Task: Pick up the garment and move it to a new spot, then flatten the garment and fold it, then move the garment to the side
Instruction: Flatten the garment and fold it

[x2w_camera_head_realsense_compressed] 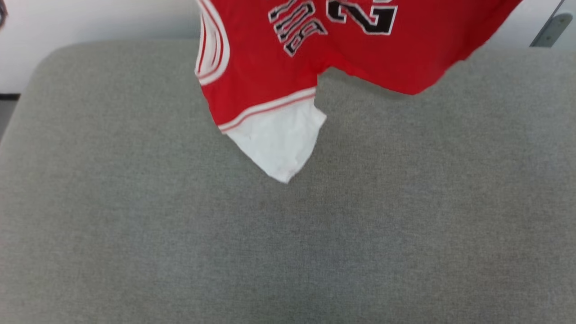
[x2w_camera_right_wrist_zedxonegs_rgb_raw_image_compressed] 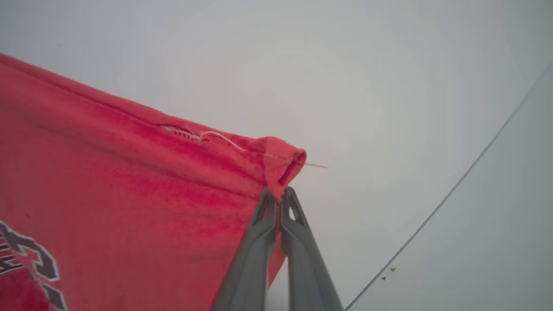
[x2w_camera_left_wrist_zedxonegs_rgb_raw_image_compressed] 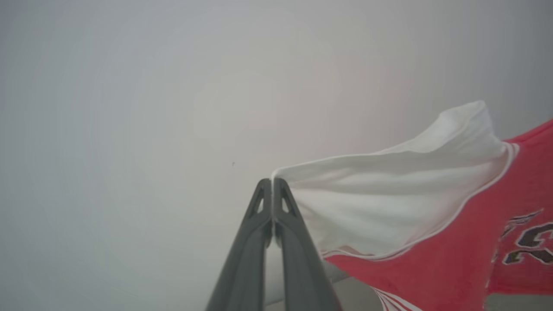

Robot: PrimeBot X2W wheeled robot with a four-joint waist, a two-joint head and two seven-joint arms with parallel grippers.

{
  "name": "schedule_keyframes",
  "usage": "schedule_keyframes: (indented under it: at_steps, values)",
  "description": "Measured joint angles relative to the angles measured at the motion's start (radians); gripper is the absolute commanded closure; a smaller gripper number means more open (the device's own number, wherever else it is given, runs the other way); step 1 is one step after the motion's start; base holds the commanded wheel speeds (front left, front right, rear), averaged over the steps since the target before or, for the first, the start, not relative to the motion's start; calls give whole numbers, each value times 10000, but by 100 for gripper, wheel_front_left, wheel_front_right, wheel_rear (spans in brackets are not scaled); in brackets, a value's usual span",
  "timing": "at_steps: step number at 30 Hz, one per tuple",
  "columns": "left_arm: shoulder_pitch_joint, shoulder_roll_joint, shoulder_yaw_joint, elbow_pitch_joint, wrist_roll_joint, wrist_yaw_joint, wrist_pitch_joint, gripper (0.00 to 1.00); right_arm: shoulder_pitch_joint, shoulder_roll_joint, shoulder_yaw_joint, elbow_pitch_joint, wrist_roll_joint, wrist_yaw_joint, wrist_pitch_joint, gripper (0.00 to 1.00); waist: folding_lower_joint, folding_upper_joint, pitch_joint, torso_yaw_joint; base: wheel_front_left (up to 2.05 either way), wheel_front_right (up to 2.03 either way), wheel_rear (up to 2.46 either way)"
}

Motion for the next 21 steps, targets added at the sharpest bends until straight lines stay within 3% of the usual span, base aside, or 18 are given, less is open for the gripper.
schedule_keyframes:
  at_steps: [12,16,21]
  values:
    - [-2819,-907,-144,2261,1145,174,-2299,100,-1937,1066,-1277,1611,-2167,0,-2282,100,0,0,1694,-128,0,0,0]
    - [-3882,-1252,-194,2938,1542,431,-3287,100,-2674,1283,-2123,2159,-3423,0,-3402,100,0,0,2381,-180,0,0,0]
    - [-4794,-1595,-134,3340,1839,706,-5185,100,-3013,1521,-3363,1873,-5285,0,-3739,100,0,1,3201,-182,0,0,0]
